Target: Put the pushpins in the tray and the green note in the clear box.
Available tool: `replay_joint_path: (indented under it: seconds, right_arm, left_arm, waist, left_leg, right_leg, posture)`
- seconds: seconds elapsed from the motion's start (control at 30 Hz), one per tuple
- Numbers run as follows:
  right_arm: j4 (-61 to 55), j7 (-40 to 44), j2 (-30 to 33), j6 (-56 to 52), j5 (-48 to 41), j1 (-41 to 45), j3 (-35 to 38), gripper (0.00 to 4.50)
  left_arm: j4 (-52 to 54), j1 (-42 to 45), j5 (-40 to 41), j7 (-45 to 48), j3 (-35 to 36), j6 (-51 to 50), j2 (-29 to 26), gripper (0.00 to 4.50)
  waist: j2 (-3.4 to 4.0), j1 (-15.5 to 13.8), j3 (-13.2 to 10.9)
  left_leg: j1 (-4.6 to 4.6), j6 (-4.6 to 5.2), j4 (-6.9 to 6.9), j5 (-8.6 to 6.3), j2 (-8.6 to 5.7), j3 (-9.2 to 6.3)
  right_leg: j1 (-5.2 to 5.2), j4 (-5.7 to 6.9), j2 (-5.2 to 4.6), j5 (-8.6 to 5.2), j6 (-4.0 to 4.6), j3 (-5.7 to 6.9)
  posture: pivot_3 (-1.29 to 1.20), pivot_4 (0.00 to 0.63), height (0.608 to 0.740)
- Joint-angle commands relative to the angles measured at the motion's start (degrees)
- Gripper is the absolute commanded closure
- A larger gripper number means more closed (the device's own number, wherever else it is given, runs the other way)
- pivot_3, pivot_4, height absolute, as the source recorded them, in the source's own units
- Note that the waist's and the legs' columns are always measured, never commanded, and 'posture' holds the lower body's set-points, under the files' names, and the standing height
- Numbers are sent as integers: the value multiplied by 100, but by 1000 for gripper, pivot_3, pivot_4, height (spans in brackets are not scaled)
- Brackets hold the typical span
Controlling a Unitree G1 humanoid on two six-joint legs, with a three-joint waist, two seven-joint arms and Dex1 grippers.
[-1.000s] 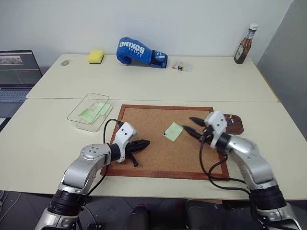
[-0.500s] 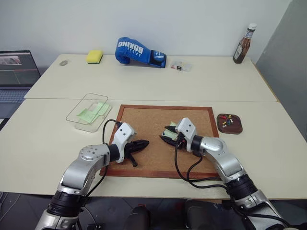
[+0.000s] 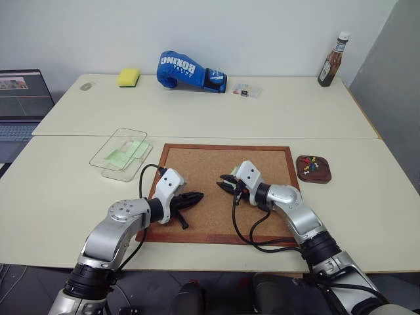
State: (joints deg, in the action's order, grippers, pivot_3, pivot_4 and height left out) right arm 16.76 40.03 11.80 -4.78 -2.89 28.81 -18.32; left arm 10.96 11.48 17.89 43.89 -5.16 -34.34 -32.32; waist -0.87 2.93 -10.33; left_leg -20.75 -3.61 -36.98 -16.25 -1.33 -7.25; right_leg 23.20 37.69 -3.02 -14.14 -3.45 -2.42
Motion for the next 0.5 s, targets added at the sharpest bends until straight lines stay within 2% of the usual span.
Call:
replay_joint_path:
  seconds: [0.03,0.07,0.33,0.5]
  right_arm:
    - [8,18,16,72,63,118,83,4278]
    - [14,11,20,63,79,121,87,4459]
    - [17,7,6,38,141,152,109,4459]
    - [-435,129,204,102,196,212,125,4459]
  left_arm:
    - [-4,-131,-24,-43,1,-88,-35,4500]
    - [0,-136,-22,-44,5,-88,-40,4500]
    - [-19,-116,-17,-68,1,-74,-39,4500]
    - [-11,-130,-9,-76,20,-79,-47,4500]
  waist:
    - [0,0,0]
    - [0,1,0]
    - [0,4,0]
    - [0,6,0]
  left_leg:
    - [0,0,0,0,0,0]
    - [0,0,0,0,0,0]
    - [1,0,-1,0,0,-1]
    - [2,-1,-1,1,0,-1]
  right_leg:
    - [0,0,0,0,0,0]
    - [0,0,0,0,0,1]
    - [0,2,0,0,0,0]
    - [0,5,0,0,0,1]
  posture:
    - [0,150,740]
    - [0,150,740]
    - [0,150,740]
    - [0,150,740]
